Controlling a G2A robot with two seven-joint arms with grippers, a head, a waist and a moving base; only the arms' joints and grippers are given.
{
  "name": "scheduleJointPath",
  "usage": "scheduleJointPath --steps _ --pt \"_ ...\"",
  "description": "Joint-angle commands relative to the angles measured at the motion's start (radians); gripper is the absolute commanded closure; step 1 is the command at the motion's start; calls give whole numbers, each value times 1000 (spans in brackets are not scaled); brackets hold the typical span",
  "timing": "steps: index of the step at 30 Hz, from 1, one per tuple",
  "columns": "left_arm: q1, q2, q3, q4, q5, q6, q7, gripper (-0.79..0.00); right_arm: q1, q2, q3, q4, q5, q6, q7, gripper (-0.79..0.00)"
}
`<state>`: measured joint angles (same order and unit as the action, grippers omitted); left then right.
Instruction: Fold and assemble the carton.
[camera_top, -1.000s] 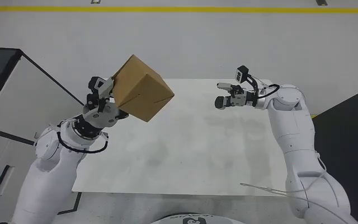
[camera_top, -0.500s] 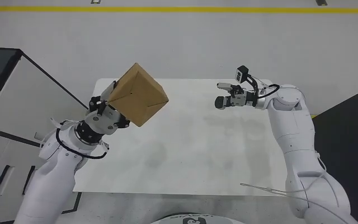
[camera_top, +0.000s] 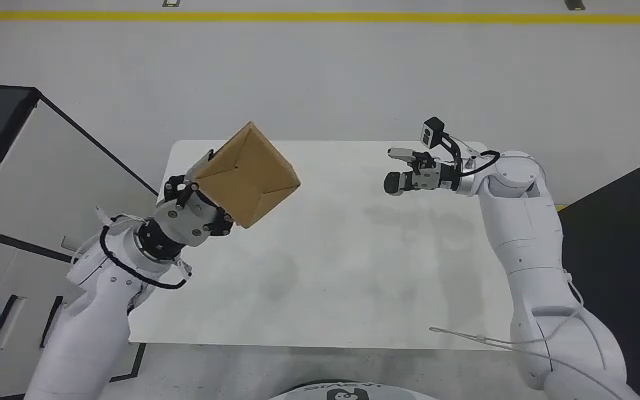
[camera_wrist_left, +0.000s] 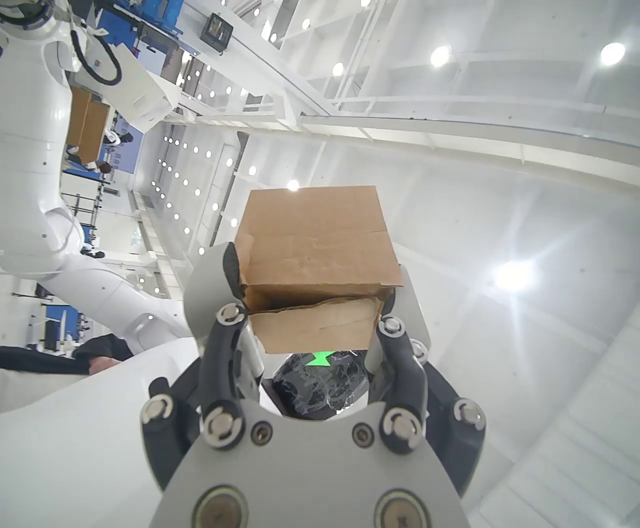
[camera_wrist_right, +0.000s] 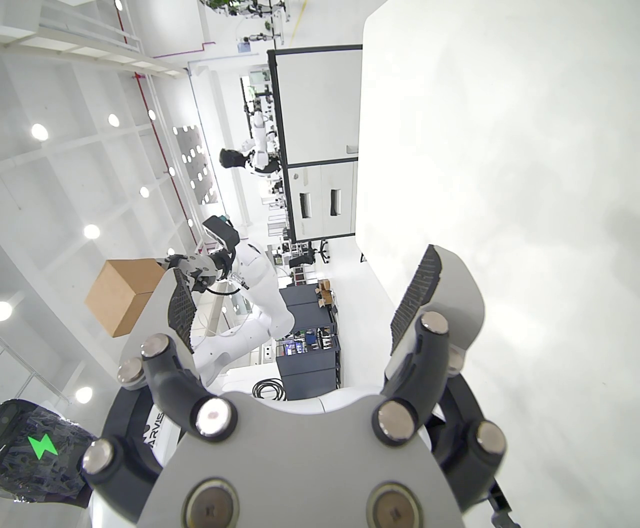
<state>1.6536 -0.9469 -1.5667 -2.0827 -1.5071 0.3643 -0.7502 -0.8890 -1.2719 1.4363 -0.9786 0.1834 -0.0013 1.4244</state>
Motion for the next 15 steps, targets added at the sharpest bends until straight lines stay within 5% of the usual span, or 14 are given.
scheduleJointPath --steps 1,7,15 --pt "6 -2 4 -5 -84 50 31 0 0 0 0 0 0 0 0 -785" --pt "2 -7 -6 -34 -260 153 181 0 0 0 0 0 0 0 0 -785" --pt "3 -8 -3 -36 -262 148 187 0 0 0 0 0 0 0 0 -785"
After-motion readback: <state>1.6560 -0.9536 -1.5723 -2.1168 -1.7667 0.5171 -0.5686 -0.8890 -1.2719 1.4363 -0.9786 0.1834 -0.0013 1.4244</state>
